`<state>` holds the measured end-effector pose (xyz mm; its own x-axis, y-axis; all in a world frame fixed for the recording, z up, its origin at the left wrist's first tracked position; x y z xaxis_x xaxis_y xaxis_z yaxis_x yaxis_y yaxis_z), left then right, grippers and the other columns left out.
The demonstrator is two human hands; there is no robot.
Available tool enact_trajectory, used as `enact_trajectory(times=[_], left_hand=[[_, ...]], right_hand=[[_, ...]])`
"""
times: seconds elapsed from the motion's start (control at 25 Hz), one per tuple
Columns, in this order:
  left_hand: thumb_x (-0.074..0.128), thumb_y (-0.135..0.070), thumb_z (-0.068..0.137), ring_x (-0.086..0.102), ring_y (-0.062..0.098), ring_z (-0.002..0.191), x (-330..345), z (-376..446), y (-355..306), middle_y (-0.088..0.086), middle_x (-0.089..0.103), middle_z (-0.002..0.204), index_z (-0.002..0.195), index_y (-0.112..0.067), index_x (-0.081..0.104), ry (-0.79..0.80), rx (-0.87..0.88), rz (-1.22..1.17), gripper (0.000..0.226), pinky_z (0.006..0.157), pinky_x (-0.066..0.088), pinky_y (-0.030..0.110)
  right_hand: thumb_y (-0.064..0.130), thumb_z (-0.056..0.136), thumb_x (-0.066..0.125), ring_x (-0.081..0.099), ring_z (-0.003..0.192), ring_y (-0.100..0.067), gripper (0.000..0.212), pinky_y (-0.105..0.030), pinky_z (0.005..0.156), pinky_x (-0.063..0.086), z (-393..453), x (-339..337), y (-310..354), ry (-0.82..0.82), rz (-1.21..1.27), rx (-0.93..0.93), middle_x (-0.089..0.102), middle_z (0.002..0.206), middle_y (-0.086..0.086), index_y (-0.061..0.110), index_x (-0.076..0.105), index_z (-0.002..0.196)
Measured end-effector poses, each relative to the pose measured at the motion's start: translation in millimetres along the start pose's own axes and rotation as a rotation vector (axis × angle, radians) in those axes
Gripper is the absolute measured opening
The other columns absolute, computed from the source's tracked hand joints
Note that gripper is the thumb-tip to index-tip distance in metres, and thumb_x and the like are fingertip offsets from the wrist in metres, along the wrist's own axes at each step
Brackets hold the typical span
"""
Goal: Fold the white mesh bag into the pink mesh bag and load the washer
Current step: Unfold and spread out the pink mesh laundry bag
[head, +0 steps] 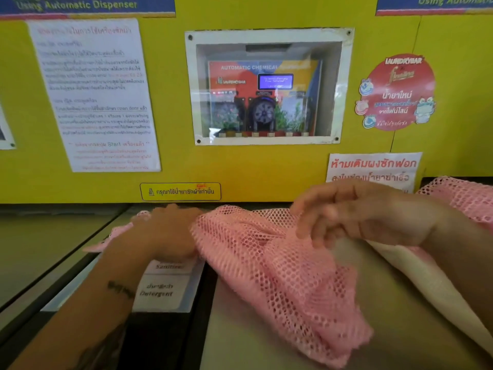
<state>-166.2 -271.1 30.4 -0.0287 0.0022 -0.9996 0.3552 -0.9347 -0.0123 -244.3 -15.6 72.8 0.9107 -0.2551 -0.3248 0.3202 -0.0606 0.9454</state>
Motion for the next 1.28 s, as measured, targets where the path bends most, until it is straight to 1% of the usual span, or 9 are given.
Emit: enact_trajectory(times=[0.12, 0.24, 0.36, 0.6, 0.8, 0.88, 0.96, 1.08, 1.28], left_hand=[[0.053, -0.049, 0.080, 0.052, 0.013, 0.116, -24, -9, -15, -0.013, 0.060, 0.124, 0.110, -0.042, 0.063, -0.156, 0.189, -0.238, 0.033, 0.102, 0.040, 0.041], [0.051, -0.013, 0.078, 0.059, 0.014, 0.104, -48, -20, -29, -0.009, 0.064, 0.105, 0.075, -0.037, 0.063, -0.437, 0.241, -0.498, 0.027, 0.090, 0.046, 0.040], [0.052, -0.004, 0.076, 0.062, 0.019, 0.080, -56, -24, -25, -0.006, 0.067, 0.079, 0.063, -0.030, 0.058, -0.564, 0.235, -0.602, 0.030, 0.071, 0.050, 0.038], [0.041, 0.006, 0.077, 0.042, 0.020, 0.051, -64, -37, 47, 0.006, 0.055, 0.065, 0.073, -0.014, 0.065, -0.618, -0.139, -0.737, 0.031, 0.049, 0.030, 0.026], [0.041, -0.021, 0.085, 0.060, 0.024, 0.069, -80, -51, 30, 0.003, 0.070, 0.076, 0.095, -0.023, 0.064, -0.839, -0.166, -0.782, 0.025, 0.065, 0.045, 0.034], [0.046, -0.027, 0.092, 0.062, 0.016, 0.066, -65, -38, -21, 0.000, 0.069, 0.083, 0.106, -0.026, 0.060, -0.674, 0.004, -0.619, 0.020, 0.065, 0.048, 0.032], [0.044, -0.051, 0.091, 0.061, 0.018, 0.103, -14, -17, -69, 0.004, 0.061, 0.125, 0.132, -0.031, 0.046, -0.228, 0.096, -0.448, 0.046, 0.091, 0.048, 0.041], [0.039, -0.085, 0.071, 0.011, 0.031, 0.149, 44, -9, -77, 0.003, 0.005, 0.164, 0.150, -0.043, 0.009, 0.292, 0.072, -0.086, 0.094, 0.116, 0.011, 0.063], [0.073, -0.059, 0.061, 0.020, 0.026, 0.147, 11, -8, 5, 0.000, 0.015, 0.163, 0.151, -0.042, 0.006, 0.324, -0.045, -0.021, 0.113, 0.118, 0.021, 0.054]], right_hand=[[0.012, 0.089, 0.066, 0.068, 0.098, -0.022, 0.020, -0.033, 0.086, 0.051, 9, -32, -14, -0.530, -0.478, -0.031, 0.072, 0.103, -0.007, 0.023, 0.071, 0.105], [0.023, 0.091, 0.062, 0.054, 0.112, -0.006, 0.031, -0.028, 0.100, 0.042, 21, -22, -49, -0.425, -0.874, 0.151, 0.058, 0.122, 0.016, 0.032, 0.061, 0.121], [0.027, 0.087, 0.060, 0.059, 0.097, -0.005, 0.020, -0.034, 0.092, 0.050, 21, -21, -68, -0.299, -1.064, 0.306, 0.065, 0.110, 0.016, 0.039, 0.064, 0.101], [0.025, 0.074, 0.060, 0.058, 0.090, -0.023, 0.025, -0.038, 0.084, 0.050, -21, -77, -29, -0.803, -1.454, 0.615, 0.062, 0.101, -0.002, 0.021, 0.065, 0.098], [0.025, 0.086, 0.049, 0.053, 0.118, -0.024, 0.039, -0.045, 0.098, 0.044, -1, -42, -14, -0.847, -1.122, 0.063, 0.058, 0.132, -0.004, 0.021, 0.061, 0.124], [0.042, 0.095, 0.041, 0.047, 0.129, -0.017, 0.048, -0.039, 0.106, 0.038, 17, -14, -35, -0.517, -0.903, 0.108, 0.050, 0.145, 0.001, 0.027, 0.048, 0.140], [0.047, 0.098, 0.042, 0.034, 0.139, -0.015, 0.054, -0.037, 0.114, 0.027, 22, 1, -62, -0.221, -0.973, 0.330, 0.035, 0.156, 0.003, 0.032, 0.032, 0.149], [0.038, 0.090, 0.061, 0.034, 0.140, -0.016, 0.069, -0.041, 0.116, 0.026, 5, -11, -64, -0.112, -1.020, 0.557, 0.032, 0.157, 0.004, 0.038, 0.026, 0.150], [0.038, 0.079, 0.071, 0.044, 0.131, -0.016, 0.084, -0.041, 0.109, 0.038, -23, -29, -58, -0.011, -1.012, 0.800, 0.041, 0.150, 0.004, 0.042, 0.025, 0.148]])
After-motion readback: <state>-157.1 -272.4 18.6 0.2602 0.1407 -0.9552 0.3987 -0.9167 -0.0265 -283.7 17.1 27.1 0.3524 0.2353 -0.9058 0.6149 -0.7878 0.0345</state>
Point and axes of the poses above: each hand's wrist, its own z-axis towards the middle knuckle, its own x-axis out of the palm, y = z × x, the point moved 7 cm from there along z, towards the middle knuckle
